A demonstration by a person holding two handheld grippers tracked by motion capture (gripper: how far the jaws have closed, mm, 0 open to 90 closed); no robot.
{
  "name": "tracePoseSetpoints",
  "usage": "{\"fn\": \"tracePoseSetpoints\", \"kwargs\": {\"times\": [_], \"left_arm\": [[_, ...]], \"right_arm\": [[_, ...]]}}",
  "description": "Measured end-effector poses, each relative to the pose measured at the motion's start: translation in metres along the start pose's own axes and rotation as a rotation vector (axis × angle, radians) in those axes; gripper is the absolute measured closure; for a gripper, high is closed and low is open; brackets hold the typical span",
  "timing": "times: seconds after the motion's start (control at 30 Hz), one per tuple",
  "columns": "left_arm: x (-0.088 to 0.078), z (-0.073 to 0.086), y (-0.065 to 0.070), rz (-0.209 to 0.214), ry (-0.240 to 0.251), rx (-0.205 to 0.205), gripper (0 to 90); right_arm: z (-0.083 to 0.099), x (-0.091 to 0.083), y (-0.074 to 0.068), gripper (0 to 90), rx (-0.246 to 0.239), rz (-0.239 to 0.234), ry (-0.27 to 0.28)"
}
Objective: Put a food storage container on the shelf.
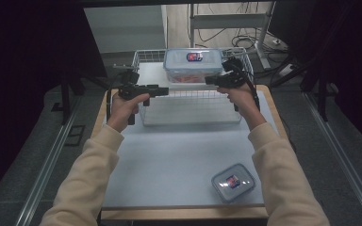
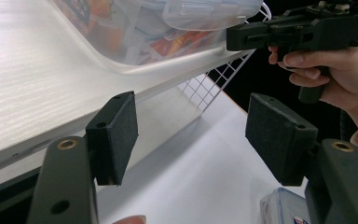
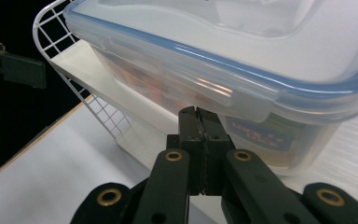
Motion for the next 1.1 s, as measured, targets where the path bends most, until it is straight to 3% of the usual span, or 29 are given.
{"fn": "tracePoseSetpoints", "kwargs": {"times": [0.3, 0.6, 0.77, 0.8, 0.9, 0.93, 1.1], "left_arm": [[0.001, 0.003, -0.001, 0.001, -0.009, 0.004, 33.5], [-0.001, 0.017, -0.006, -0.020, -0.011, -0.010, 33.5], [-0.001, 0.030, -0.002, -0.026, -0.011, 0.001, 33.6], [-0.001, 0.033, -0.001, -0.023, -0.011, 0.004, 33.6], [-0.002, 0.042, 0.002, -0.003, -0.007, 0.001, 33.6], [-0.003, 0.047, 0.003, 0.004, -0.003, 0.002, 33.7], [-0.005, 0.068, 0.007, 0.029, 0.002, 0.011, 33.7]], "right_arm": [[0.001, 0.002, 0.002, 89.6, -0.001, -0.007, 0.006], [0.017, -0.020, -0.003, 89.6, -0.009, -0.032, 0.025], [0.041, -0.032, -0.003, 89.6, -0.014, -0.050, 0.026], [0.053, -0.036, -0.003, 89.5, -0.012, -0.060, 0.024], [0.065, -0.040, -0.002, 89.6, -0.013, -0.073, 0.023], [0.079, -0.045, 0.000, 89.6, -0.004, -0.093, 0.023], [0.103, -0.052, 0.005, 89.5, 0.008, -0.130, 0.018]]}}
Point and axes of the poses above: each handheld gripper's, and its own axes: x roughly forward along the jaws, z roughly out of its underside, y roughly to its right, the point moved 2 cm from there along x, roughly forward along the jaws, and after that the axes turned 4 degrees about -y, right-handed, at the moved point
